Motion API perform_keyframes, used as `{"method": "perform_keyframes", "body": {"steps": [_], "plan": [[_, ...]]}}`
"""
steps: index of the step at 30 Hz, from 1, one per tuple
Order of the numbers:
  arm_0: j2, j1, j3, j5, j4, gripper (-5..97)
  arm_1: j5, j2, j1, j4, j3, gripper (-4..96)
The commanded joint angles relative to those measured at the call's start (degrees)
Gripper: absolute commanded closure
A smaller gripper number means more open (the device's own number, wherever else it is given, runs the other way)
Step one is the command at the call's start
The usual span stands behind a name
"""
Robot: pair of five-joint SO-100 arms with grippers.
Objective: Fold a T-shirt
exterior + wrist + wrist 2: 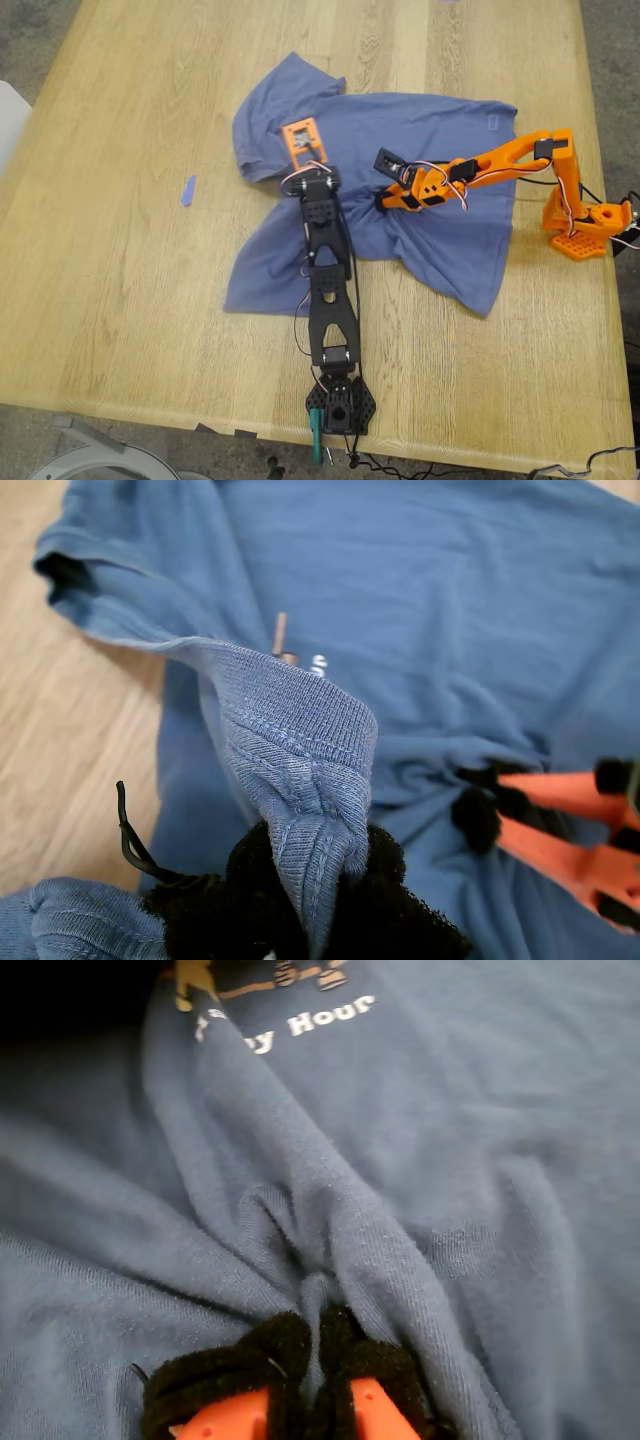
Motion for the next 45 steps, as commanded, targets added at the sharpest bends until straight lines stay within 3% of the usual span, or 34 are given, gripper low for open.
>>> {"method": "perform_keyframes", "body": {"steps": [1,22,31,45], "plan": [[12.57,3.78,-2.11,-0.18,1.32,92,-0.09,4.04,3.34,-0.97,0.26,91.4],[9.67,36.91,-1.93,-0.35,-2.90,92,0.18,6.68,9.49,-2.99,3.16,91.4],[0.53,49.39,-1.93,-0.70,-15.29,92,0.18,7.65,9.67,-4.13,5.89,91.4],[-18.63,54.23,-1.93,-0.35,-40.78,92,0.18,8.96,10.02,-5.62,9.32,91.4]]}}
